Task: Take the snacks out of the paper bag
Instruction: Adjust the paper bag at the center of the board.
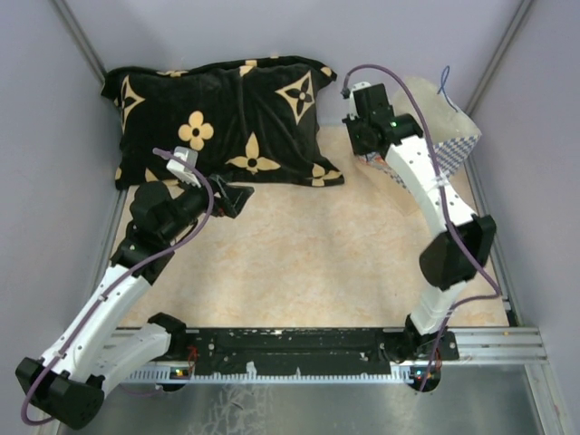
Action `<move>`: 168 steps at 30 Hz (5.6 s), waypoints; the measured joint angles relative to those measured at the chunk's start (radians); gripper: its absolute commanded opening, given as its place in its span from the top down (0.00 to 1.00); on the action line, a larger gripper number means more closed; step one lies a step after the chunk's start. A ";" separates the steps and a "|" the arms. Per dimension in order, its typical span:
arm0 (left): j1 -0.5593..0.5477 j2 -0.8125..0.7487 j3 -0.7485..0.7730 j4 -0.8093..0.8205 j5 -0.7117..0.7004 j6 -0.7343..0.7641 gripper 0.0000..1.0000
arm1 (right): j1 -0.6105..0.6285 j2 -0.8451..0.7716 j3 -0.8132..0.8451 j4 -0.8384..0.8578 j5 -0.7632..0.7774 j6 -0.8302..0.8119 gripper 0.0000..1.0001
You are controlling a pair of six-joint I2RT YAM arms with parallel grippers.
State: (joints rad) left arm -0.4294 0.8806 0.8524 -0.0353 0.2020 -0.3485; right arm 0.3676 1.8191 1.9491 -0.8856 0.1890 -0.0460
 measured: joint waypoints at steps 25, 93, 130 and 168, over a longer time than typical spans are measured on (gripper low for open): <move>0.000 -0.086 -0.087 -0.122 -0.156 0.021 0.00 | 0.375 -0.829 -1.096 0.431 0.038 0.283 0.82; -0.636 0.526 0.118 0.095 -0.341 0.061 0.00 | 0.710 -1.071 -1.714 0.699 0.068 0.738 0.01; -0.594 0.702 0.161 0.304 -0.570 0.118 0.98 | 0.719 -1.291 -1.273 0.380 0.118 0.588 0.01; -0.516 1.041 0.476 0.346 -0.501 0.283 0.99 | 0.723 -1.122 -0.982 -0.188 0.756 0.842 0.13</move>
State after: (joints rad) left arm -0.9455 1.9213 1.3281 0.3107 -0.2989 -0.0658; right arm 1.0901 0.6971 0.9672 -1.0733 0.9455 0.7963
